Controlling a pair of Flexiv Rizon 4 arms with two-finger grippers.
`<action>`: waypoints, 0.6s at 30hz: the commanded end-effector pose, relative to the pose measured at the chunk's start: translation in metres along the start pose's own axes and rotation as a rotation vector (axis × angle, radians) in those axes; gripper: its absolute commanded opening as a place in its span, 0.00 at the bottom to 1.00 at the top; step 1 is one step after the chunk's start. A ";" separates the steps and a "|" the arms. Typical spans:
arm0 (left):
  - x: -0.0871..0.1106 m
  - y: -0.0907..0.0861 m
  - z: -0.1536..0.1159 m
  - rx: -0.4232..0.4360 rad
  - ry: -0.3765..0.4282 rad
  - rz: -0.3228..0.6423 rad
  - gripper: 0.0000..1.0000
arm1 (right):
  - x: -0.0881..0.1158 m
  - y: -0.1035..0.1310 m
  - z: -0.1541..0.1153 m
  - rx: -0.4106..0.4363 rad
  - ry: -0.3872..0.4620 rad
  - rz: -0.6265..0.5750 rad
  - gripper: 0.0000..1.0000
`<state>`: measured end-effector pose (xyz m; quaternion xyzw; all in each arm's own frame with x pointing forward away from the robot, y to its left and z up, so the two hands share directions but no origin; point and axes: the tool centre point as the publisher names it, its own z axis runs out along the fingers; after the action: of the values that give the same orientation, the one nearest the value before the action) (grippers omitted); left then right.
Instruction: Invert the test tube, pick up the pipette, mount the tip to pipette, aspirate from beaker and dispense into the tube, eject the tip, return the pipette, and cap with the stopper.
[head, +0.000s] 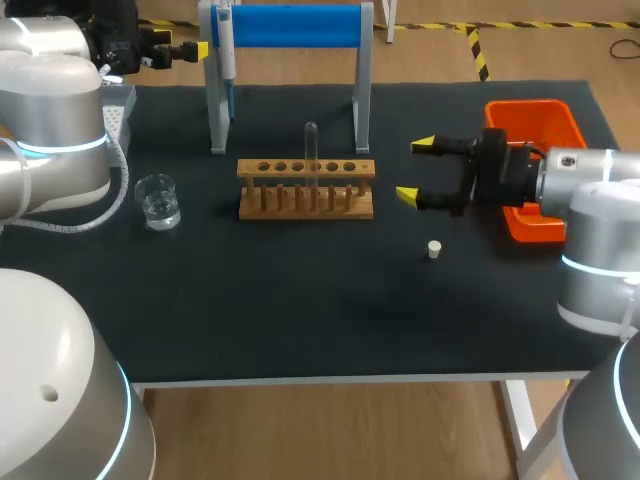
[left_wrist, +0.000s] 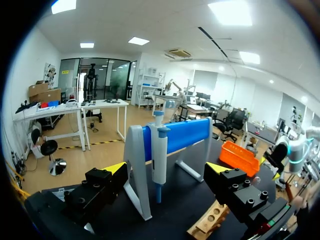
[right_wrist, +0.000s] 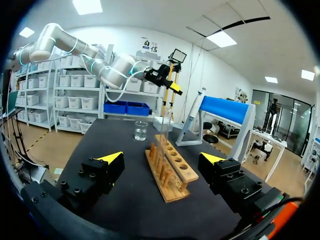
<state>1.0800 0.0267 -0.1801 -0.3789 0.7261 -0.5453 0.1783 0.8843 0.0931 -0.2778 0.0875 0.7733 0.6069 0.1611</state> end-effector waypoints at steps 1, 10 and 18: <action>0.033 0.011 -0.021 0.020 0.006 0.028 1.00 | 0.000 0.000 0.000 0.000 0.000 -0.001 1.00; 0.105 0.040 -0.064 0.094 0.034 0.086 1.00 | 0.000 0.000 0.000 0.000 0.000 -0.001 1.00; 0.151 0.072 -0.083 0.076 0.102 0.162 1.00 | 0.000 0.000 0.000 0.000 0.000 -0.001 1.00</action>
<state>0.9283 -0.0265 -0.1907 -0.2893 0.7568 -0.5554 0.1872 0.8845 0.0931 -0.2779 0.0874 0.7732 0.6071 0.1609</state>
